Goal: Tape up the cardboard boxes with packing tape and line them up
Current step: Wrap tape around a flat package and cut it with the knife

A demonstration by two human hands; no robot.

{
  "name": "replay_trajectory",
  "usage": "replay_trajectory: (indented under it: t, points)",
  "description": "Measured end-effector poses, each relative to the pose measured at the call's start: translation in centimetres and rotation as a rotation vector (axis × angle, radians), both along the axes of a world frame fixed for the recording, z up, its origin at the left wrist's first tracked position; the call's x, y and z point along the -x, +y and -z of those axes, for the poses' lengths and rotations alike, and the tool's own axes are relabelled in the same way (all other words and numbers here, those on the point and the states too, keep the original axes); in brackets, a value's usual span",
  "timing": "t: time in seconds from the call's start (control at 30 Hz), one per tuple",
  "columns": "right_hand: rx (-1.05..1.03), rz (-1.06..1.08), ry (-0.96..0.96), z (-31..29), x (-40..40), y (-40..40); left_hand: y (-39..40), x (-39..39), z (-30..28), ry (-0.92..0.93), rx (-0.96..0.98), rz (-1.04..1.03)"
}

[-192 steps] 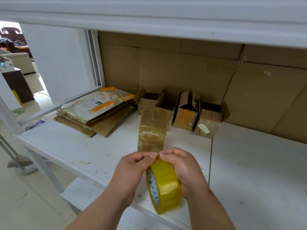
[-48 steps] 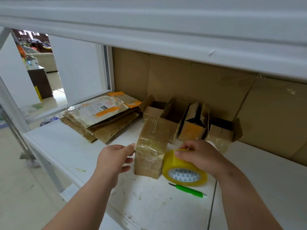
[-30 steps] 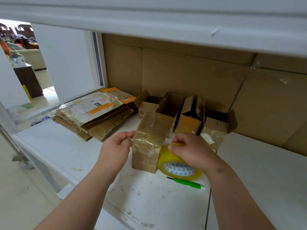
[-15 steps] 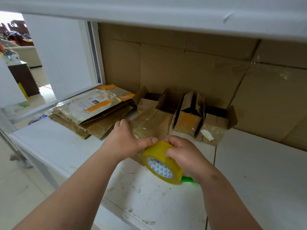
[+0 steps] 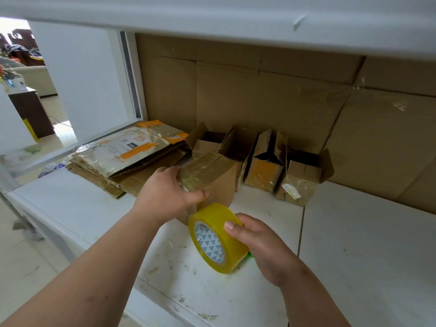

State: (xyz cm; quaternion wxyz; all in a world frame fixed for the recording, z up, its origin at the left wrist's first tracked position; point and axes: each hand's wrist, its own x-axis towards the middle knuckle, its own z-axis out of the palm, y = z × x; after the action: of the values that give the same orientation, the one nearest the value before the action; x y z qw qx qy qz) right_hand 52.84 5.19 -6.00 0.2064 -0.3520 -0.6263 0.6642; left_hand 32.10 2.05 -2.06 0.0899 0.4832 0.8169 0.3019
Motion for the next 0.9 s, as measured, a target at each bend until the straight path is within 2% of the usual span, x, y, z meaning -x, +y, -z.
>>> replay_trajectory:
  t: [0.27, 0.5, 0.7, 0.9]
  points:
    - [0.126, -0.100, 0.084, 0.9, -0.9, -0.4, 0.2, 1.3, -0.3, 0.016, 0.044, 0.047]
    - [0.099, -0.126, 0.117, 0.8, -1.3, -0.7, 0.1, 1.4, -0.6, -0.014, 0.049, 0.064]
    - [0.017, -0.073, 0.104, 1.1, -0.7, -1.7, -0.8, -0.3, 1.5, -0.187, -0.222, -0.060]
    - [-0.020, -0.040, 0.114, 1.1, -0.9, -2.0, -2.7, -1.7, 3.3, -0.379, -0.402, -0.200]
